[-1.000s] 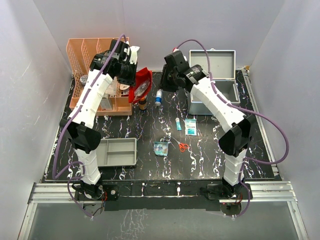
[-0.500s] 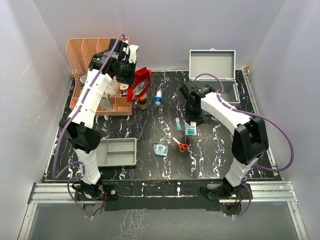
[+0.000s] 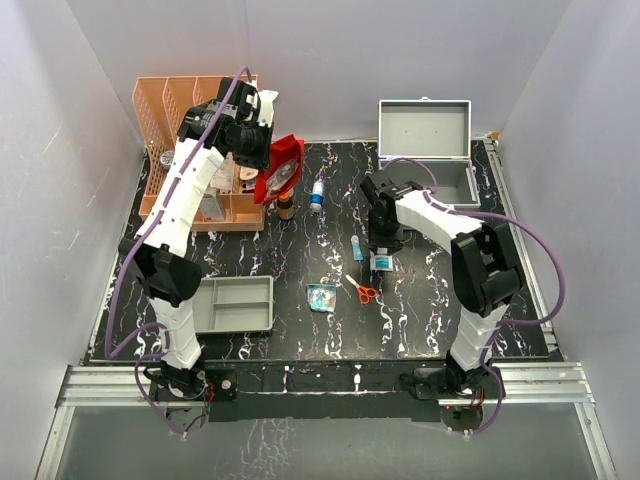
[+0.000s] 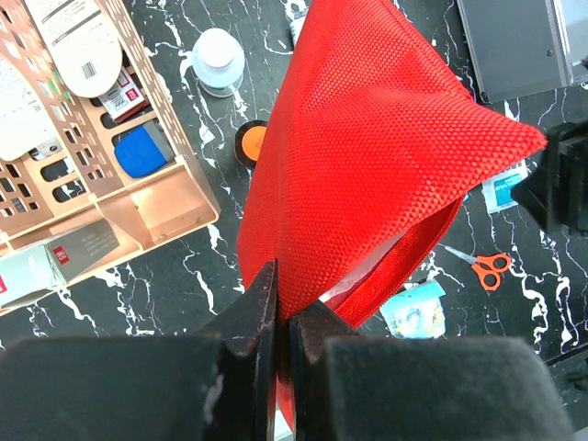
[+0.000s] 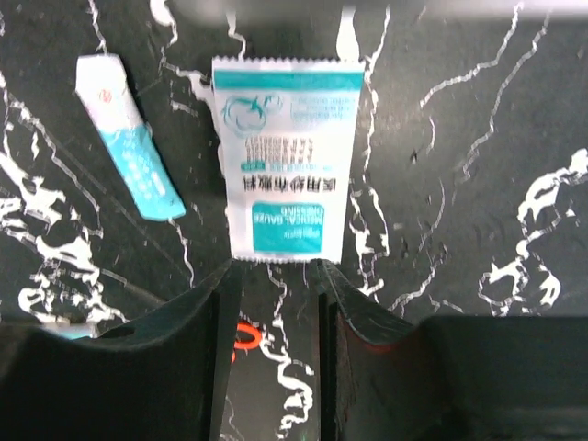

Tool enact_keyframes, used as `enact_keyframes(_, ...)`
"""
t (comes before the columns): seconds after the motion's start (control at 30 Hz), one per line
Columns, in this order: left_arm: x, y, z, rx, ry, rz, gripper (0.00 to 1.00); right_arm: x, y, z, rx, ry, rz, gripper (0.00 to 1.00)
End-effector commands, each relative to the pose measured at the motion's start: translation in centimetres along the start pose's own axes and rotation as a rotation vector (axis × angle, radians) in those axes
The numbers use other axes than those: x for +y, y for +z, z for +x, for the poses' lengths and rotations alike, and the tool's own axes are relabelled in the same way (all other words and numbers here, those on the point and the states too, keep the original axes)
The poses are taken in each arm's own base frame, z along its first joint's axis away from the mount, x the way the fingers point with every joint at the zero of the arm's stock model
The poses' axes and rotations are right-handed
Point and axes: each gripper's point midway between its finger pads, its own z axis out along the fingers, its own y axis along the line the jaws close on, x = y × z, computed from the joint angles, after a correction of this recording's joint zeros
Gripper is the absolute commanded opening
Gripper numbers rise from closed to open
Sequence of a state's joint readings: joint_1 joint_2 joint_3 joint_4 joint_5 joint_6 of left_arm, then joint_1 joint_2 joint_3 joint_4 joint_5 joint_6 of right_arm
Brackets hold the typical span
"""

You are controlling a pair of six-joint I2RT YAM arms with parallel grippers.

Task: Organize the medicine kit
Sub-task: Move the medical item to the center of the board.

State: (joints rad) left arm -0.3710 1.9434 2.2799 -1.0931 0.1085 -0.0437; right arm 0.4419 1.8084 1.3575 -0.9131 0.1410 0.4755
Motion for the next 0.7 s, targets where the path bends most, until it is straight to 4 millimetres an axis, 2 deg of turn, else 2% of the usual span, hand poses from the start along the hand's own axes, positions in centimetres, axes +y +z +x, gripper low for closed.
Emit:
enact_keyframes(0.0, -1.0, -1.8, -1.1, -0.054, 0.018, 0.029, 0.0, 0.5, 1.8, -1.8, -0.048, -0.008, -0.031, 0.33)
enact_keyframes(0.33, -1.0, -1.7, -1.1, -0.052, 0.018, 0.034, 0.0, 0.6, 3.5, -0.7, -0.011, -0.003, -0.037, 0.33)
enact_keyframes(0.67, -1.3, -1.4, -1.1, -0.049, 0.019, 0.049, 0.0, 0.1, 3.4, 0.8, -0.002, 0.009, -0.03, 0.35)
